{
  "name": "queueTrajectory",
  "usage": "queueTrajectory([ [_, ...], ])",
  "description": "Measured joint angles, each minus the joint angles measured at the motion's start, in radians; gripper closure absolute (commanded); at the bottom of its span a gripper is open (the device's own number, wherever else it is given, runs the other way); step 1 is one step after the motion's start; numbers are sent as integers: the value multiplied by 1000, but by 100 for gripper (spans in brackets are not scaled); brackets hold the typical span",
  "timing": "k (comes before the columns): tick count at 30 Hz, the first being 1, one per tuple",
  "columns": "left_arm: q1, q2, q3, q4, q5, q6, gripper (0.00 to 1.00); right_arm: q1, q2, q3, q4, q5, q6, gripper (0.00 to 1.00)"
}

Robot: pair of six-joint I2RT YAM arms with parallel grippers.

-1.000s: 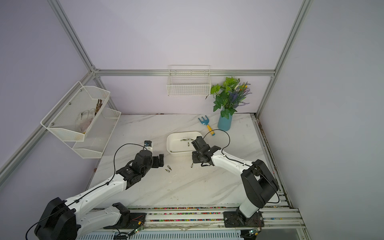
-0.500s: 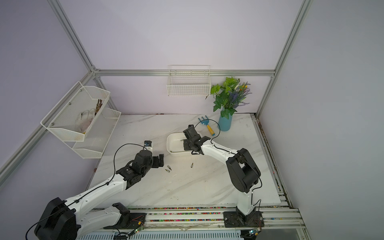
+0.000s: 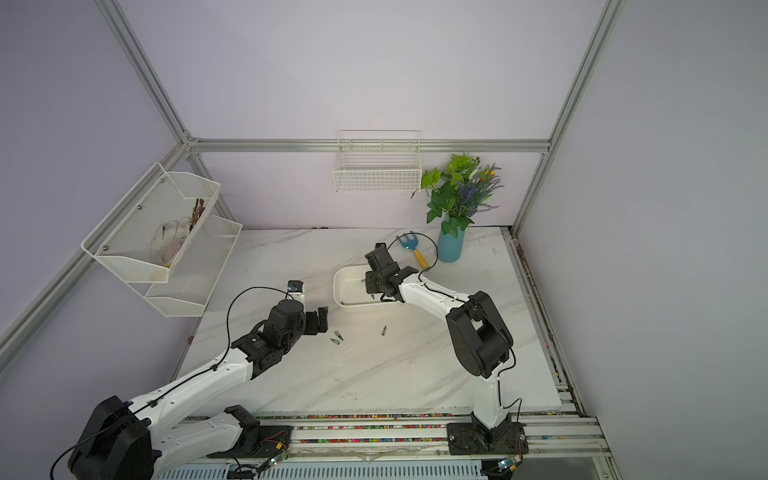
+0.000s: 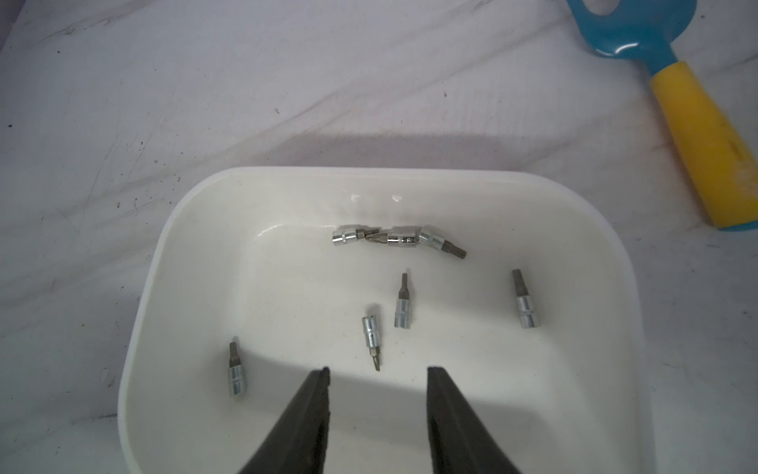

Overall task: Put the bit on the desktop into the storage box
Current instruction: Place the screwdriver bit in the storage box, then pick up the screwdriver bit from the center of the board.

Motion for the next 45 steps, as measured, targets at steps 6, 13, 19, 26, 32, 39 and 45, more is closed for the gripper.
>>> queueTrajectory([
  [6, 0, -25, -7, 1, -21, 0, 0, 0, -162, -94, -24, -26, -12, 54],
  [13, 0, -92, -33, 0, -80, -2, 0, 3, -261, -232, -71, -60, -10, 54],
  [19, 0, -142, -60, -1, -142, -10, 0, 14, -286, -340, -86, -90, 11, 54],
  [26, 0, -146, -60, 0, -169, -11, 0, 47, -276, -395, -85, -126, 36, 55],
  [32, 0, -146, -60, 1, -172, -11, 0, 78, -228, -394, -77, -137, 50, 56],
  [39, 0, -146, -60, 1, -171, -10, 0, 105, -155, -370, -76, -137, 57, 58],
  [45, 0, -146, -60, 1, -171, -10, 0, 110, -127, -348, -75, -132, 60, 60],
])
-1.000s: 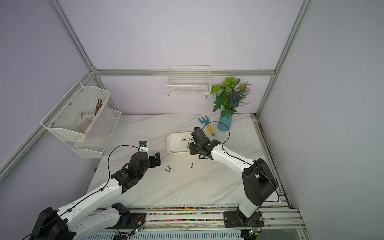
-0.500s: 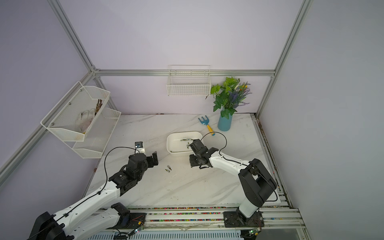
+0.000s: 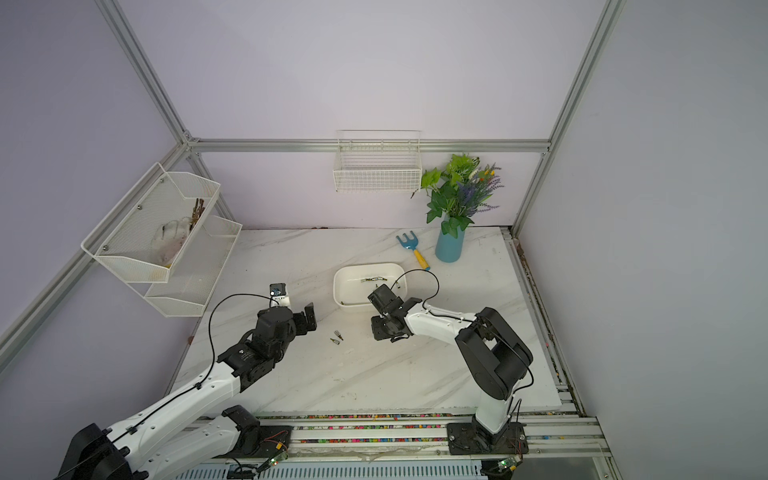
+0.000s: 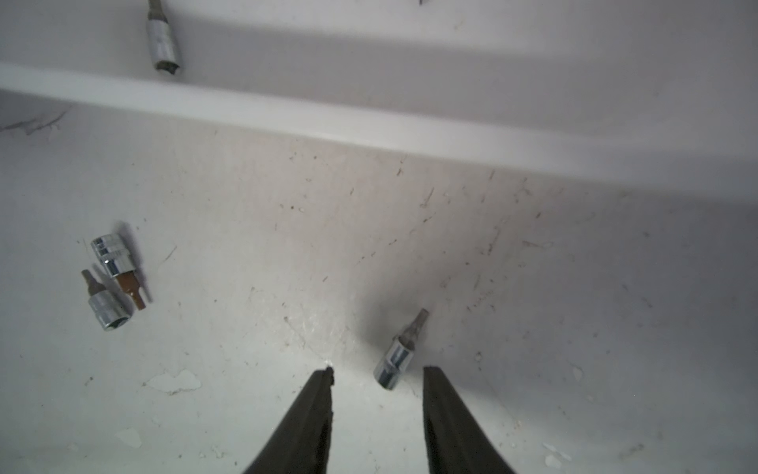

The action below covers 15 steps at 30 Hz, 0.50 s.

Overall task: Put the bit on the desktop into the storage box
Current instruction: Pick up the screwdriver bit from the center of the board.

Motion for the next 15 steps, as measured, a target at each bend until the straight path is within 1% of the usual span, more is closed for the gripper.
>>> queueTrajectory([
  [15, 0, 0, 0, 1, 0, 0, 0, 0, 48, 21, -4, 26, 5, 66],
])
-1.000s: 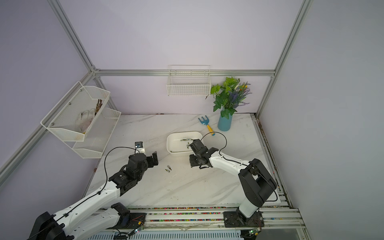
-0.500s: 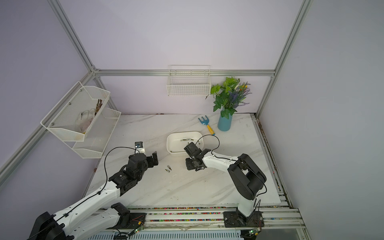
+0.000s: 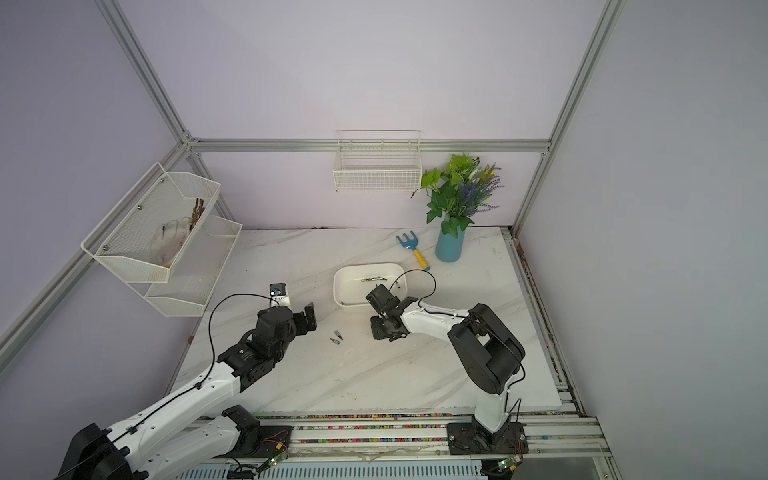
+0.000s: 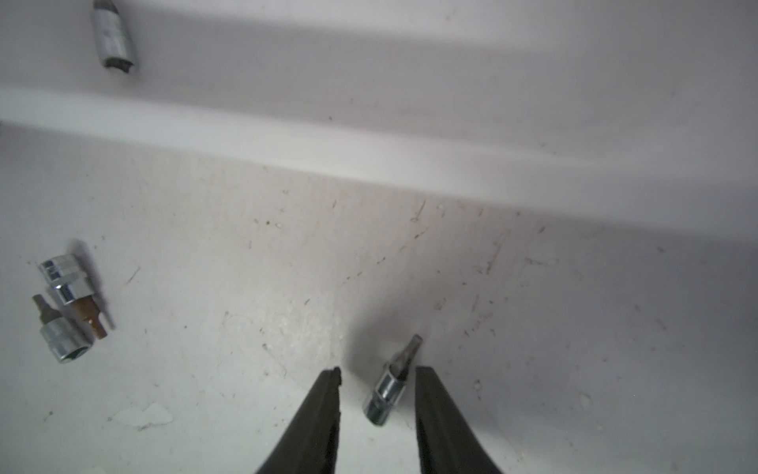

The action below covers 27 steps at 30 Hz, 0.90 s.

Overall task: Put the bit on the desktop into the storage box
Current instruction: Pick up the screwdriver bit from the center of the board.

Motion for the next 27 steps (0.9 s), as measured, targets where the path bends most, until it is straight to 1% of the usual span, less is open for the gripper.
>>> queueTrajectory([
  [10, 0, 0, 0, 2, 0, 0, 0, 0, 6, 0, -6, 29, 2, 72],
  [20, 0, 0, 0, 2, 0, 0, 0, 0, 8, 0, -8, 43, 4, 82],
  [27, 0, 0, 0, 2, 0, 0, 0, 0, 11, -1, -9, 48, 7, 83],
])
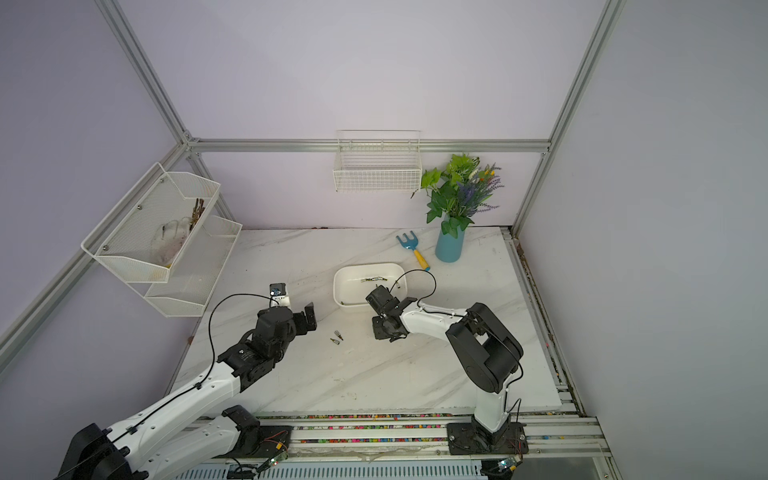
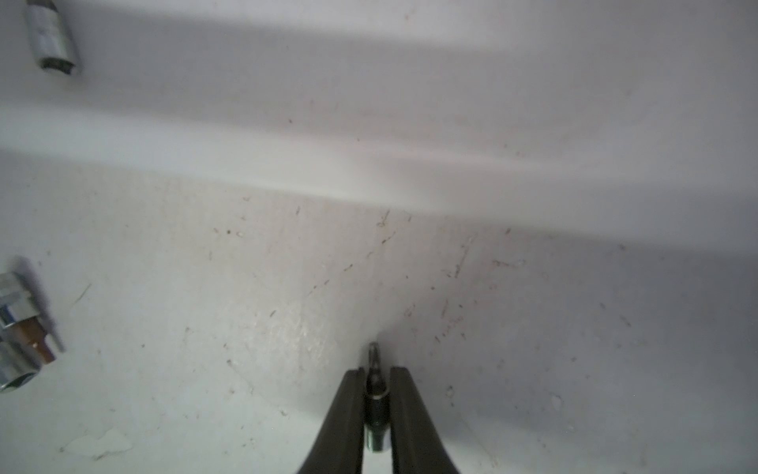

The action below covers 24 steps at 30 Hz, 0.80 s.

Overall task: Put the bit on the desktop into the storage box
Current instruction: Pick up the screwdriver bit from the center of the board.

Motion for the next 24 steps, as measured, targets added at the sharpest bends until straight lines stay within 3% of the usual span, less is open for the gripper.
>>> queueTrajectory([
  [24, 0, 0, 0, 0, 0, 0, 0, 0, -24, -4, -59, 14, 0, 84],
])
